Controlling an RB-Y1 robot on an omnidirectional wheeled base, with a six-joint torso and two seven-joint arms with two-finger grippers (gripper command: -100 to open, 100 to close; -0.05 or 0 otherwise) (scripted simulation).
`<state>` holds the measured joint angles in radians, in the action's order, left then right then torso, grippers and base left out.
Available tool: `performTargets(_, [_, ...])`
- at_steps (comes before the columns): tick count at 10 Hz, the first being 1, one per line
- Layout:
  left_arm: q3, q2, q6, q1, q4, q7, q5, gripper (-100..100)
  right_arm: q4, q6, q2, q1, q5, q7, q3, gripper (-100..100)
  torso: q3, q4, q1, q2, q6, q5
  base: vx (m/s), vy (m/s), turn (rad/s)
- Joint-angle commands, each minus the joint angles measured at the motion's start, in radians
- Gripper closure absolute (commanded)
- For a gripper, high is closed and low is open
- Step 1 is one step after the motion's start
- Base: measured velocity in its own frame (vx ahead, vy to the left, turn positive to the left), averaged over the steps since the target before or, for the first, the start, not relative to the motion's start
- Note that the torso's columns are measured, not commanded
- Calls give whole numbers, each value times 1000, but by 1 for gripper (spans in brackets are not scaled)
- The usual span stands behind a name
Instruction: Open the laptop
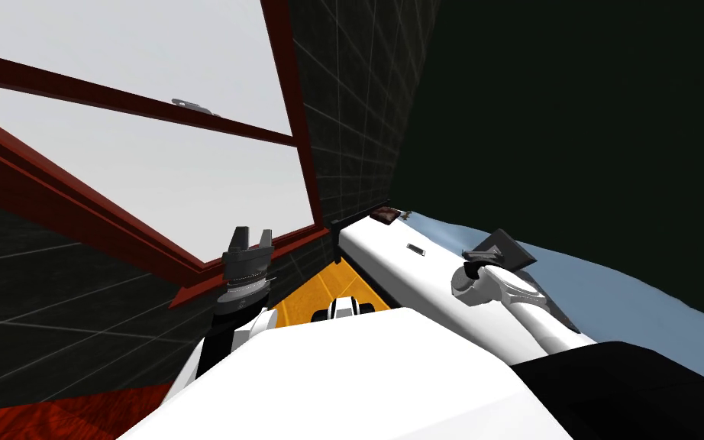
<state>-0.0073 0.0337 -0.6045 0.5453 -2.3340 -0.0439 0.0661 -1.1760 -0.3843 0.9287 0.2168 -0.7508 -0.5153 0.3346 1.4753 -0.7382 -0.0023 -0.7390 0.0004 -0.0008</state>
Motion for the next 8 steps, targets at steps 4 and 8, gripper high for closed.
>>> performTargets(4, [0, 0, 0, 0, 0, 0, 0, 0, 102, -117, 41, -8, -46, -54, 33, -100, 0, 0, 2, 0, 0, 0, -25, -89, 12])
performTargets(8, [0, 0, 0, 0, 0, 0, 0, 0, 110, -130, 47, -10, -38, -65, 33, -100, 3, 1, 1, 4, -1, 1, -3, -73, 0])
